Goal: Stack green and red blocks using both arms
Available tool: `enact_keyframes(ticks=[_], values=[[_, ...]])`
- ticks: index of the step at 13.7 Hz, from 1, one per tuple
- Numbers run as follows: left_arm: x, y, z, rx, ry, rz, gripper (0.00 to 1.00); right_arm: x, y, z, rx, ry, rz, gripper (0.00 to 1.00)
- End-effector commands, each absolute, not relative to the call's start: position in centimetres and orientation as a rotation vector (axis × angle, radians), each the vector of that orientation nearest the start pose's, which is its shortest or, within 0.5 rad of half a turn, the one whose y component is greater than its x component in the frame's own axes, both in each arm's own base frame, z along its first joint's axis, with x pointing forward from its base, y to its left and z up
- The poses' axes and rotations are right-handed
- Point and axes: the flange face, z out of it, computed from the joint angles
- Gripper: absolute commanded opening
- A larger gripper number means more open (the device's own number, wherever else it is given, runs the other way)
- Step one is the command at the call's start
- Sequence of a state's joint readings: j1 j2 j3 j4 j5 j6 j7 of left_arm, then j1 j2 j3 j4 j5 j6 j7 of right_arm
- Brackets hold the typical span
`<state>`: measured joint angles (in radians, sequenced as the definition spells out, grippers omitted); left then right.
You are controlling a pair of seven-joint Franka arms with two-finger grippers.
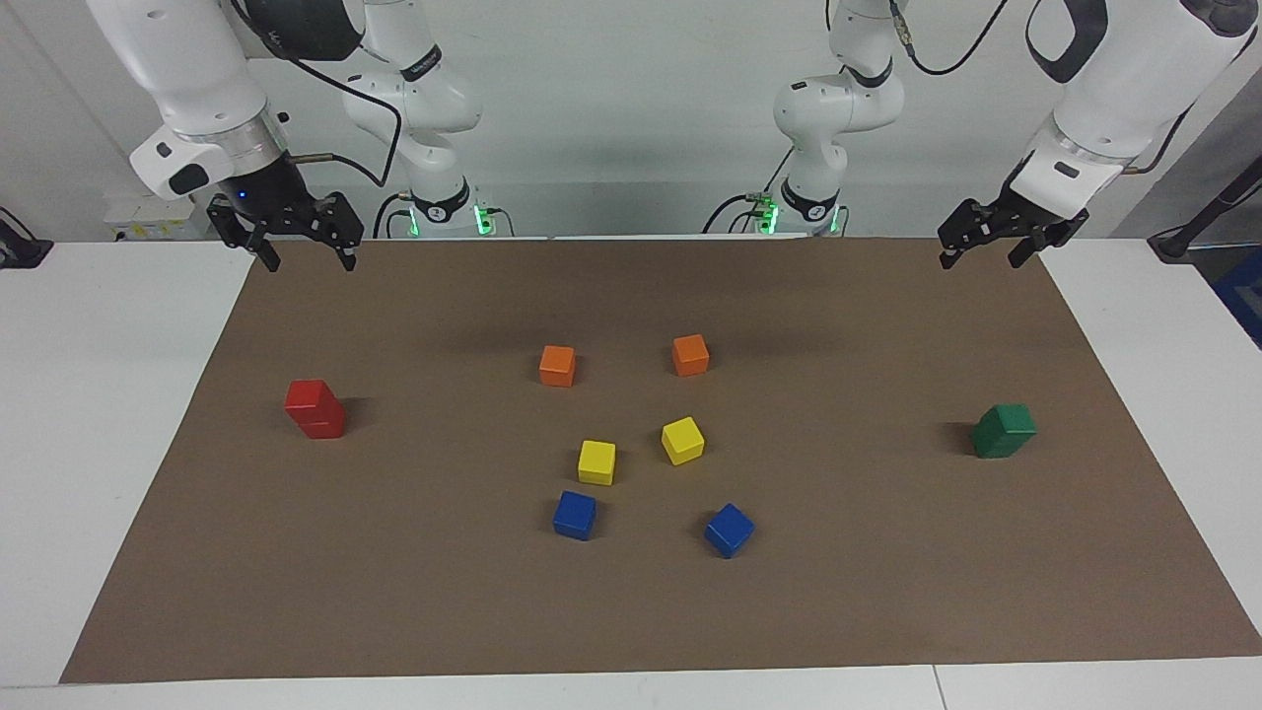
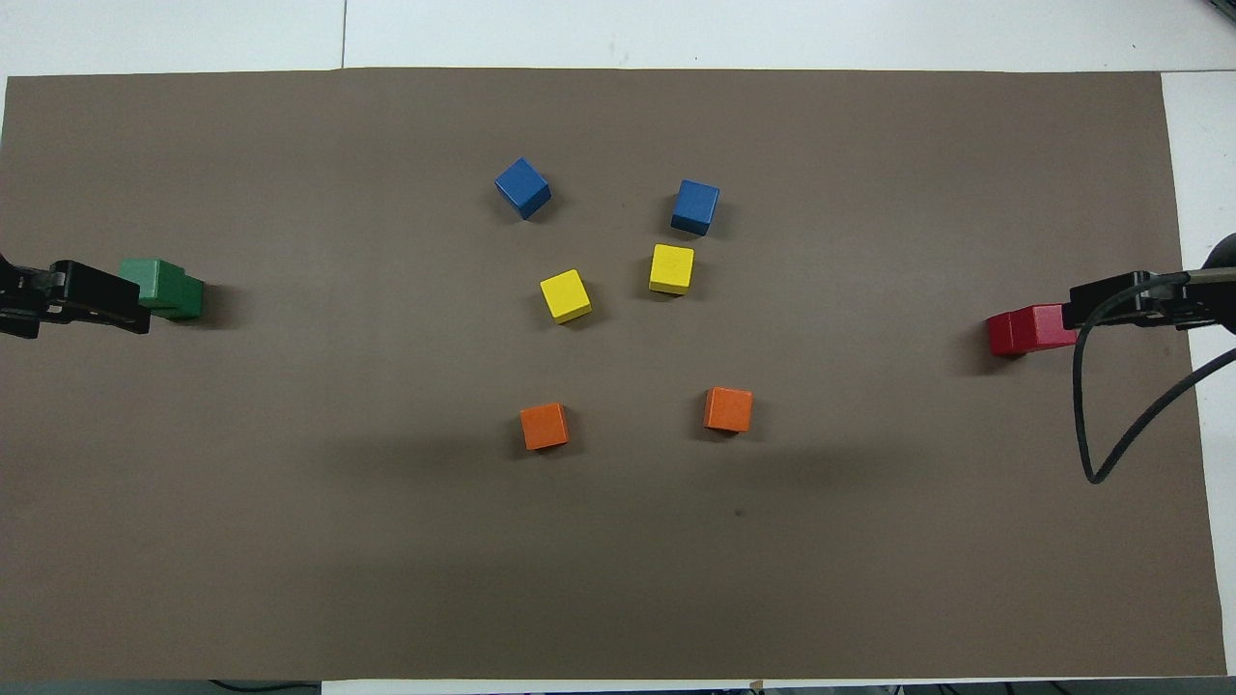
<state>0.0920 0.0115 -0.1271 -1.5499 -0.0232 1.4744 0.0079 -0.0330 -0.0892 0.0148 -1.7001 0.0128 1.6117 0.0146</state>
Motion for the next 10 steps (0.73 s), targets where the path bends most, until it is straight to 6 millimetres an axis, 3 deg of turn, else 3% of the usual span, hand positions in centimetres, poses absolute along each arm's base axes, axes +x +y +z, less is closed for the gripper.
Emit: enact_keyframes(ticks=[1, 10], values=[[54.56, -1.92, 62.57, -3.146, 0.051, 0.106, 1.00, 52.93, -1.21, 61.99, -3.135, 0.089, -0.002, 1.00], [54.47, -1.92, 62.64, -3.146, 0.051, 0.116, 1.00, 52.62, -1.97, 61.64, -3.170, 0.106, 0.024, 1.00]])
